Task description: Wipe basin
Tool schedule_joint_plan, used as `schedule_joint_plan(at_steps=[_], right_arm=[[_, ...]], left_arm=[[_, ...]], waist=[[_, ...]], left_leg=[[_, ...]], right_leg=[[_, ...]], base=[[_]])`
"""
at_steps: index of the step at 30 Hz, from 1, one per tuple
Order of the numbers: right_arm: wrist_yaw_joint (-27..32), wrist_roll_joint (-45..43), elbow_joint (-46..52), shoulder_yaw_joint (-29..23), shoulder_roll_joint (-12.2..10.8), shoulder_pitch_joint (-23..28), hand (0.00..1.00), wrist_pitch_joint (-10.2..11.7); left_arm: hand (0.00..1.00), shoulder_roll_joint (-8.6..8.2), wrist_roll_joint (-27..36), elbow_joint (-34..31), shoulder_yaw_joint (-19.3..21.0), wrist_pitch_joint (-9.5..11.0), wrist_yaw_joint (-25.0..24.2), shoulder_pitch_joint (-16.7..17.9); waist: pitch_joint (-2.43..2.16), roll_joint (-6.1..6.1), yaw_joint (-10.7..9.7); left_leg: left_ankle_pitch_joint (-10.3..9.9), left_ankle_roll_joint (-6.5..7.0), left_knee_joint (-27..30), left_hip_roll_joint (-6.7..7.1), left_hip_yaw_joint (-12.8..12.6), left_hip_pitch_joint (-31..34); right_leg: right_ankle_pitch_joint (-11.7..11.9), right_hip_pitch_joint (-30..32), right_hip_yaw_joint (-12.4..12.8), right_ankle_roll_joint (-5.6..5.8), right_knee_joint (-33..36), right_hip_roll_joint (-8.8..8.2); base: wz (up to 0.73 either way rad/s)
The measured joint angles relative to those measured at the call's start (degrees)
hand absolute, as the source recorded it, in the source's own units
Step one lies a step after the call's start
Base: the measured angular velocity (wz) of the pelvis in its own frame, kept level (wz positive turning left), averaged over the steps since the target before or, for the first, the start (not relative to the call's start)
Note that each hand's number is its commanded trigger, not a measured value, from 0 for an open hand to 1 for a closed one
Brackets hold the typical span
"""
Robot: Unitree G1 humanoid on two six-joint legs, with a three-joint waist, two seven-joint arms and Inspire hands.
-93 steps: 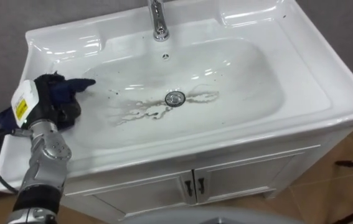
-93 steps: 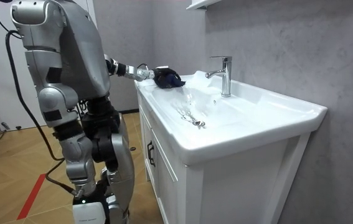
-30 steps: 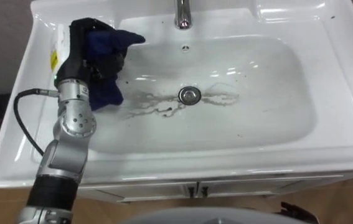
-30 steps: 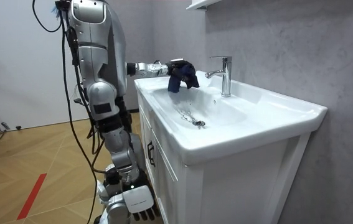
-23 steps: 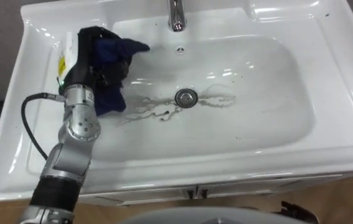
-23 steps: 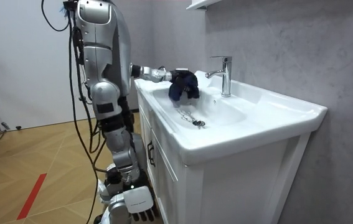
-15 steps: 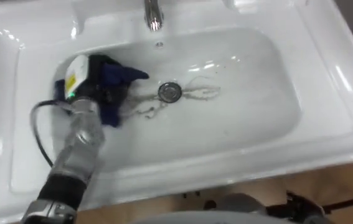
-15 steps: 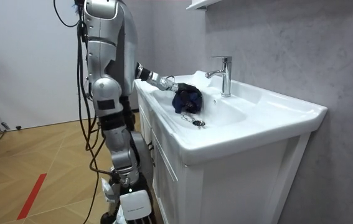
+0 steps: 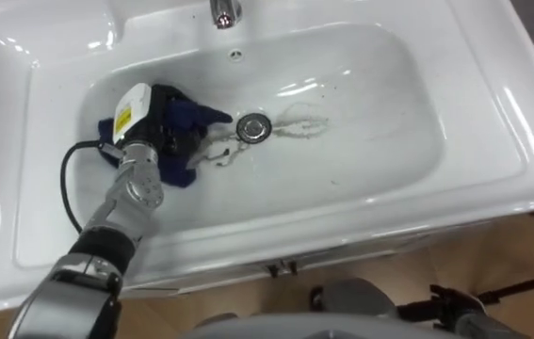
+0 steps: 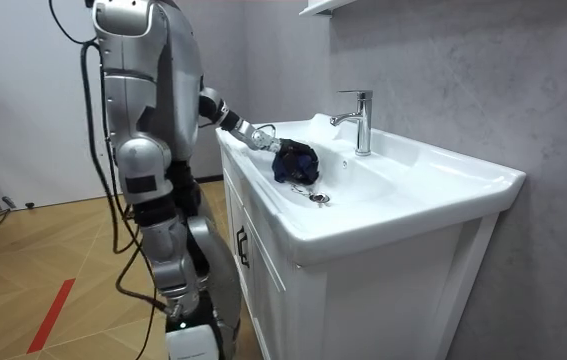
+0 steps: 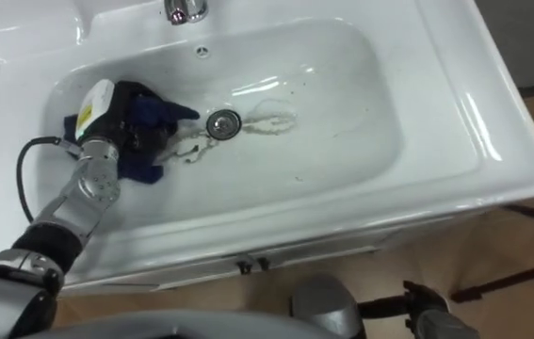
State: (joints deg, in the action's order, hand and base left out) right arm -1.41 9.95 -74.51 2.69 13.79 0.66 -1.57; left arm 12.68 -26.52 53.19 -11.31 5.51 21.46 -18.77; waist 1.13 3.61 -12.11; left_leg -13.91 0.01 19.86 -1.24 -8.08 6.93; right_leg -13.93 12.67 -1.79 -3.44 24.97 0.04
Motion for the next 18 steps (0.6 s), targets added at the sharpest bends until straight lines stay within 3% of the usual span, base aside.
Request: schedule_joint_plan(at_steps=[2,4,10,15,18], right_arm=[[0.7,-0.3,-1.4,0.5,0.3,-0.1,0.0,-0.7],[0.6,-0.3,-1.8,0.6,0.3,0.2,0.0,-1.2],[0.7,0.3,-1.7,0.6,0.3,-0.4,0.0,-2.4],[2.1,0.7,-1.2,2.4,0.4,-2.3,0.0,-3.7],[2.2,1.0,-0.7,2.8,0.4,-3.0,0.0,-4.3]], left_arm=[[1.0,-0.04,0.0,3.5,0.0,0.1,0.8,-1.2],[1.0,-0.04,0.0,5.0,0.2,0.1,1.2,-1.8],[1.0,-0.16,2.6,8.5,0.2,0.2,2.2,-2.7],[1.0,-1.0,10.8,9.9,0.8,0.2,2.8,-3.0],[1.0,-1.46,12.7,10.0,1.0,0.2,2.8,-3.0]], waist=[[-0.22,0.3,-0.3],[-0.21,0.26,-0.3],[-0.2,-0.17,-0.3],[-0.47,-0.57,0.7],[-0.65,-0.84,1.3]], left_leg=[[0.0,-0.1,1.2,0.01,-0.1,1.1],[0.2,-0.35,1.8,-0.05,-0.2,1.6],[0.8,-0.91,2.8,-0.24,-0.6,2.8],[0.8,-0.91,3.0,-0.42,-1.9,2.5],[0.8,-0.91,3.0,-0.52,-2.7,2.5]], right_leg=[[-0.4,1.5,0.0,-0.32,2.1,-0.21],[-0.9,2.4,0.0,-0.07,3.1,-0.27],[-1.1,4.2,-0.1,-0.87,4.8,-0.35],[-1.0,4.7,1.3,-0.95,5.5,0.09],[-1.0,5.2,1.7,-1.02,5.7,0.08]], base=[[-0.06],[0.0],[0.0],[-0.12],[-0.13]])
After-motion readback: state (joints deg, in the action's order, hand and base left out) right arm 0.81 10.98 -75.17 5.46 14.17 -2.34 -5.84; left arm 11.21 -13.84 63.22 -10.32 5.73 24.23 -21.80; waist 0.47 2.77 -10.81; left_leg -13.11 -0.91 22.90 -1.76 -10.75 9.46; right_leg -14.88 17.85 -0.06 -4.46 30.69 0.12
